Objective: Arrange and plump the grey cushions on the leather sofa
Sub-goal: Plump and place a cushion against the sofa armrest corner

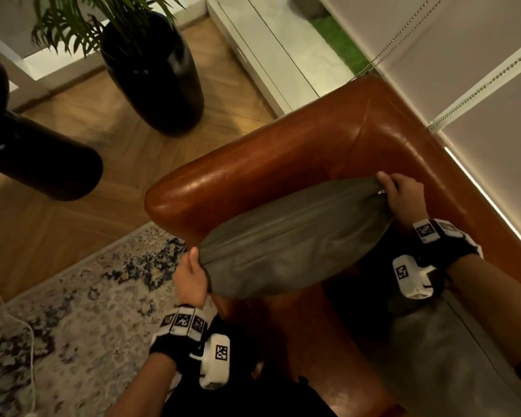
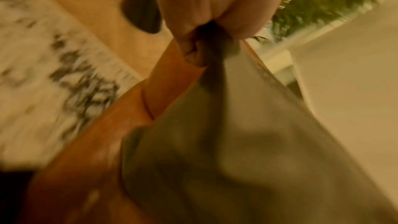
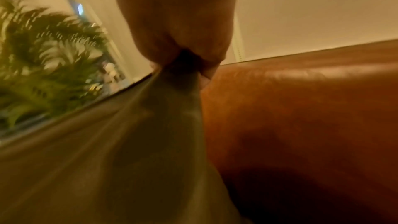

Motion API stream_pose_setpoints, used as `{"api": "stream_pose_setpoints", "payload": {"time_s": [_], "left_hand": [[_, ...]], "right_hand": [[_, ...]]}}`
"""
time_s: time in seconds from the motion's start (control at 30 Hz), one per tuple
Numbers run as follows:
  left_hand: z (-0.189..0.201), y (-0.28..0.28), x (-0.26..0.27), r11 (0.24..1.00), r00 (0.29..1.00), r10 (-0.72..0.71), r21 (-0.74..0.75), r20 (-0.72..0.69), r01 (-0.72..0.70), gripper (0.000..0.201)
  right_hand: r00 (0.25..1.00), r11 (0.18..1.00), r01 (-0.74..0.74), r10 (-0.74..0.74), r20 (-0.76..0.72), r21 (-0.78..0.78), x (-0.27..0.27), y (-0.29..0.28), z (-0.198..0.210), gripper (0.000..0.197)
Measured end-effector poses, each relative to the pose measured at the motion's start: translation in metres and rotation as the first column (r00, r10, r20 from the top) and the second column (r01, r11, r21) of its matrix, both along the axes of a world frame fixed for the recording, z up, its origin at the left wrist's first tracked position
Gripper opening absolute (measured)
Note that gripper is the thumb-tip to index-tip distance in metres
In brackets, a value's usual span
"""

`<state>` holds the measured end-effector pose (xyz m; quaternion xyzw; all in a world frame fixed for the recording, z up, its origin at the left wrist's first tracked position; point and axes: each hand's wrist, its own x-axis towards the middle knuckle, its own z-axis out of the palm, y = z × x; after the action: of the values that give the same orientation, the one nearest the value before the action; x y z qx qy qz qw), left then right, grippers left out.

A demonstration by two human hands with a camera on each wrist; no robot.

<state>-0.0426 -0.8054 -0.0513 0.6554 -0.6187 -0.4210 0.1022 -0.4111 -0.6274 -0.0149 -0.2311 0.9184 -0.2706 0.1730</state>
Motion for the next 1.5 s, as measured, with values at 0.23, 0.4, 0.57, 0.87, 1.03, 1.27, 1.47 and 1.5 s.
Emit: {"api": "stream_pose_setpoints", "payload": {"time_s": [0.23,0.4,0.57,0.87,1.03,1.27,1.47,1.5], "left_hand": [[-0.014,0.000,-0.013,0.995,0.996,0.059,0.076,0.064,-0.064,0.044],[-0.016,0.016,-0.001,0.980,0.989,-0.029,0.201,0.146,-0.001,0.060],[0.000,-0.013,-0.002,0.995,0.992,0.008,0.097,0.127,-0.020,0.065],[-0.021,-0.012,-0.002,0.990,0.999,-0.003,0.140,0.036,-0.002,0.061],[-0.017,-0.009,-0.014,0.987,0.995,0.029,0.157,0.093,-0.044,0.063],[-0.016,-0.009,-0.015,0.987,0.988,-0.045,0.159,0.150,0.020,0.065],[-0.013,-0.010,-0.025,0.985,0.982,-0.089,0.162,0.164,0.062,0.063],[-0.014,-0.012,-0.022,0.986,0.983,-0.088,0.153,0.163,0.063,0.062]], "right_hand": [[0.969,0.983,0.160,-0.174,0.177,0.089,0.002,-0.002,-0.031,0.052],[0.918,0.920,0.273,-0.337,0.211,0.281,0.007,0.008,-0.038,0.059],[0.977,0.980,0.186,-0.192,0.094,0.068,-0.006,-0.022,-0.024,0.058],[0.907,0.891,0.388,-0.414,0.071,0.238,0.005,-0.037,-0.047,0.057],[0.908,0.937,-0.348,0.346,-0.238,0.034,0.112,-0.063,-0.055,0.053],[0.559,0.544,-0.784,0.828,-0.043,0.299,0.150,-0.060,-0.091,0.057],[0.899,0.722,-0.344,0.437,-0.011,0.600,0.042,-0.011,-0.092,0.051],[0.943,0.705,-0.244,0.332,-0.006,0.666,0.027,-0.005,-0.091,0.052]]}}
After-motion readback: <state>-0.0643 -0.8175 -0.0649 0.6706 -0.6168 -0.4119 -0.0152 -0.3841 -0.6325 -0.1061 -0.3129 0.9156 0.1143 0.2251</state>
